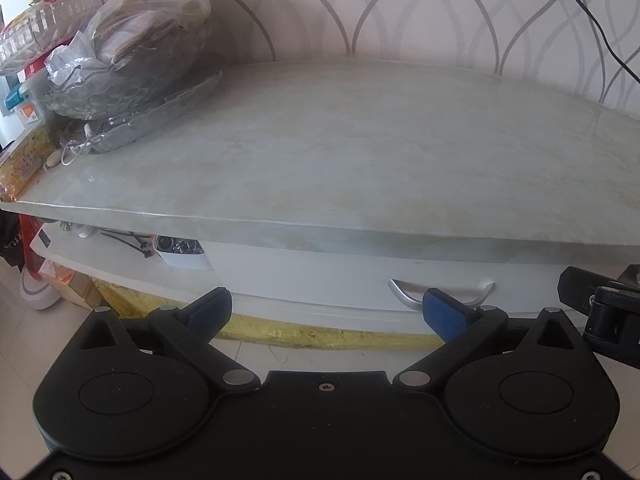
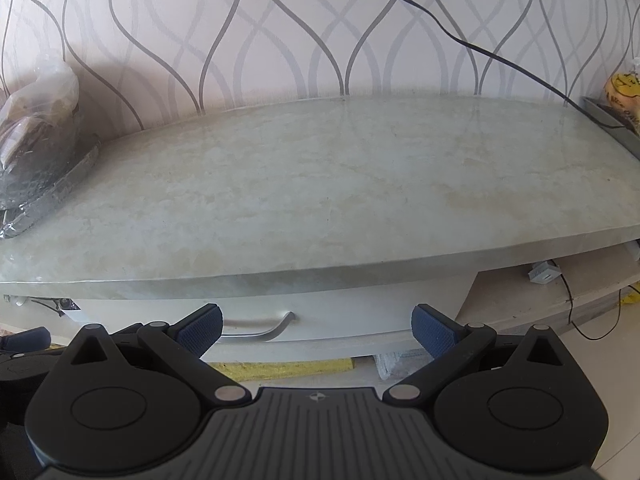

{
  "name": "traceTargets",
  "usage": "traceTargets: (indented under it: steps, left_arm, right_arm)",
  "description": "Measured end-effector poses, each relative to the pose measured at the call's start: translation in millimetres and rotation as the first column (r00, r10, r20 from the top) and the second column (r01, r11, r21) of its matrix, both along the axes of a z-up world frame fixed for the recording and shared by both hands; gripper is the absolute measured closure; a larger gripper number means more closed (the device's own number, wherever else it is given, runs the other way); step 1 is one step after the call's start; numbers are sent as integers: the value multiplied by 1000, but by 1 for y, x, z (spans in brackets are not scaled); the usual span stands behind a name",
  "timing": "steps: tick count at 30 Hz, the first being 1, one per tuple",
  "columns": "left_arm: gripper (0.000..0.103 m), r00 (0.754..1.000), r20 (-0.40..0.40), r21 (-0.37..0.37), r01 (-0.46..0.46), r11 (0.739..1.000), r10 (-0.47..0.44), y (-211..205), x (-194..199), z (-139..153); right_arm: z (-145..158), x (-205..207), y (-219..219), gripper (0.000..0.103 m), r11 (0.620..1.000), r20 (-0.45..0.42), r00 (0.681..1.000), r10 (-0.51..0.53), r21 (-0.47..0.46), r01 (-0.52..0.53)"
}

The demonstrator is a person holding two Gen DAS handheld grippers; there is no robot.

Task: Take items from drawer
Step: 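Move the right gripper toward the silver drawer handle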

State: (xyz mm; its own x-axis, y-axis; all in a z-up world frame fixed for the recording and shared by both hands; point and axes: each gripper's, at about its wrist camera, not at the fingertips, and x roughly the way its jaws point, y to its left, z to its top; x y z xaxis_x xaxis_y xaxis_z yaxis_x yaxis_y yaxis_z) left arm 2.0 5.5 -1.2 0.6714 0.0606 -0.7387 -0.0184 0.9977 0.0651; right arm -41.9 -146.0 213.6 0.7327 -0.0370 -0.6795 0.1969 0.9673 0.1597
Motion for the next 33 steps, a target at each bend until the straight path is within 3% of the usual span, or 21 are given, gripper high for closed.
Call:
traceTargets:
  steps: [9,18,24,33]
  left_arm:
    - [0,1000,2,11,1,1000,-1,-3,-2,-2]
    - [0,1000,-7,6,2,1000,-2,-3,-1,-6]
    - [0,1000,-15,4,4,1000,-4,-5,-1,-11]
    - [0,999,-36,-31,-15,999,14,2,8,-24]
  right_arm:
    - [-4,-1,1,0,1000,-1,1000,-19,-18,19]
    - [-9,2,-4,0,1000,-16,1000,-15,23,15]
    - [-13,-3,-11,0,994,2,999,-39,105,39]
    - [-32,1,-20,0,980,-61,995,-78,181,88]
